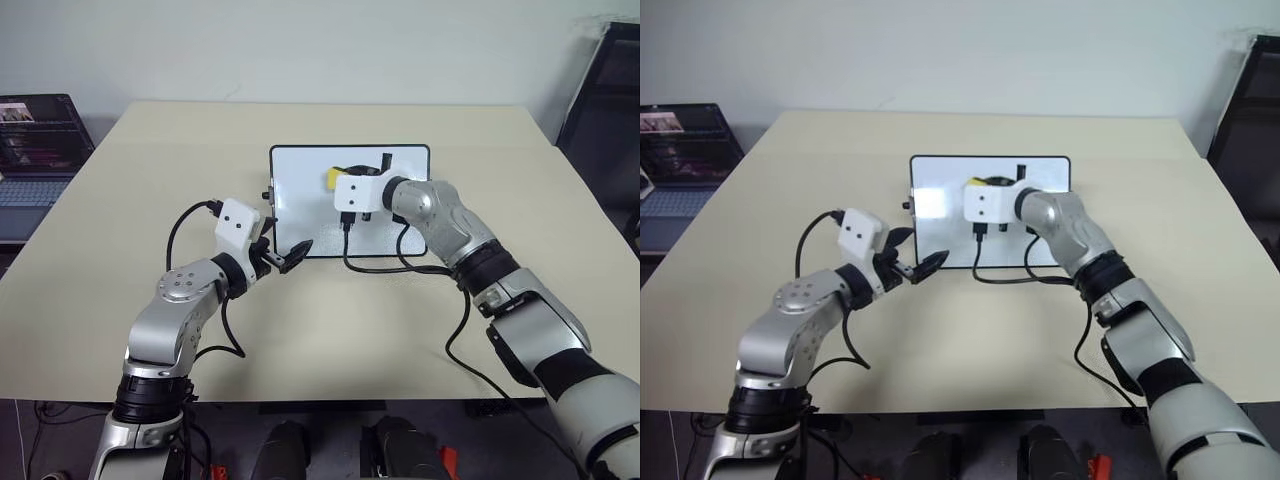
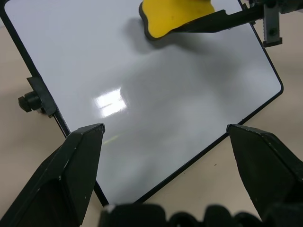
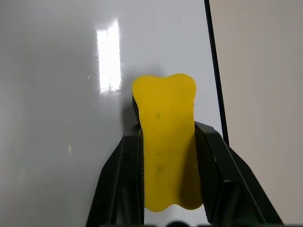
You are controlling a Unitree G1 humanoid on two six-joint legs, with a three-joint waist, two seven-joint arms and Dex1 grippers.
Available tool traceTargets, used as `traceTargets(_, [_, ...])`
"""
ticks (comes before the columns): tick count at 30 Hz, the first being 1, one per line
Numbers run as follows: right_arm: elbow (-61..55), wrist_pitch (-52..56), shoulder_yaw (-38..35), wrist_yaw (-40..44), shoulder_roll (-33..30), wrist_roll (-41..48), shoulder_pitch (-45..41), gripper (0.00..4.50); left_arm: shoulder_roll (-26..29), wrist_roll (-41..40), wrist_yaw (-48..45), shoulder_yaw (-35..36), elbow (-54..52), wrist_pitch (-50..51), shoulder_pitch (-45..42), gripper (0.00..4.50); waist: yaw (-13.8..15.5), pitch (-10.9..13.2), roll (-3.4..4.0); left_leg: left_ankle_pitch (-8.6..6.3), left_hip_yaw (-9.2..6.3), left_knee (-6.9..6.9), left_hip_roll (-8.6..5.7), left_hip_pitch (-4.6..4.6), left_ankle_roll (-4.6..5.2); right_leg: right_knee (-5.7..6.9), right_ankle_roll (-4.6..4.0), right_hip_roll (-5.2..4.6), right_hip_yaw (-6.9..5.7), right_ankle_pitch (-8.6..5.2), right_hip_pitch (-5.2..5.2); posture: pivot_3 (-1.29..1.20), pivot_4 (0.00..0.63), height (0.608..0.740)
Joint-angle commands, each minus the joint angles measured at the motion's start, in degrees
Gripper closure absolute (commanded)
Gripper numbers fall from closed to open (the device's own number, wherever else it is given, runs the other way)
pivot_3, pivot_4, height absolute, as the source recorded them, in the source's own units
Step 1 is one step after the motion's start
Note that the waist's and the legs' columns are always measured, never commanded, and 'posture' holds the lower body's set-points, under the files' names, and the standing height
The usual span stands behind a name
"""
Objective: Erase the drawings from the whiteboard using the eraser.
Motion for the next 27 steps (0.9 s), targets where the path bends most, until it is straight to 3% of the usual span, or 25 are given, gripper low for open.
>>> traceTargets(1, [-1.8,-0.6,-0.3,2.9,0.1,1.3,0.4,3.4,0.5,0.0,-0.6,0.5,-0.4,-1.8,0.1,0.0,0.0,0.0,0.0,0.0,0.0,0.0,0.0,-0.04,0.0,-0.01,0.0,0.0,0.0,0.0,-0.04,0.0,0.15,0.74])
traceTargets(6, [-5.1,2.2,0.2,11.7,0.2,3.5,3.1,3.4,0.1,0.3,-0.8,0.1,0.4,-2.6,0.0,0.0,0.0,0.0,0.0,0.0,-0.02,0.0,0.01,-0.07,0.0,-0.01,0.0,0.0,-0.02,0.0,-0.06,0.0,0.15,0.74])
traceTargets(9, [-6.1,3.4,-0.6,12.0,0.3,3.9,3.8,3.4,0.0,0.3,-0.9,-0.1,0.6,-2.7,-0.3,0.0,0.0,0.0,0.0,0.0,-0.02,0.04,0.01,-0.07,0.0,0.03,0.0,0.0,-0.04,0.0,-0.06,0.0,0.15,0.74])
traceTargets(13, [-3.3,4.4,-3.3,3.6,0.6,3.0,0.8,3.4,-0.1,0.2,-0.8,-0.6,-0.1,-2.0,-1.0,0.0,0.0,0.0,0.0,0.0,-0.03,0.05,0.01,-0.06,0.0,0.06,0.0,0.0,-0.04,0.0,-0.06,0.0,0.15,0.74])
traceTargets(24, [-9.3,6.7,-0.8,13.1,-0.6,4.1,5.2,3.4,-0.1,-0.2,-0.7,-0.8,-0.1,-1.3,-1.8,0.0,0.0,0.0,0.0,0.0,-0.02,0.03,0.0,-0.07,0.0,0.02,0.0,0.0,-0.02,0.0,-0.06,0.0,0.15,0.74])
traceTargets(27, [-12.1,7.5,-2.2,11.9,-1.1,4.1,6.9,3.4,-0.2,-0.3,-0.8,-0.9,-0.1,-1.3,-1.8,0.0,0.0,0.0,0.0,0.0,-0.02,0.04,0.0,-0.07,0.0,0.04,0.0,0.0,-0.03,0.0,-0.06,0.0,0.15,0.74])
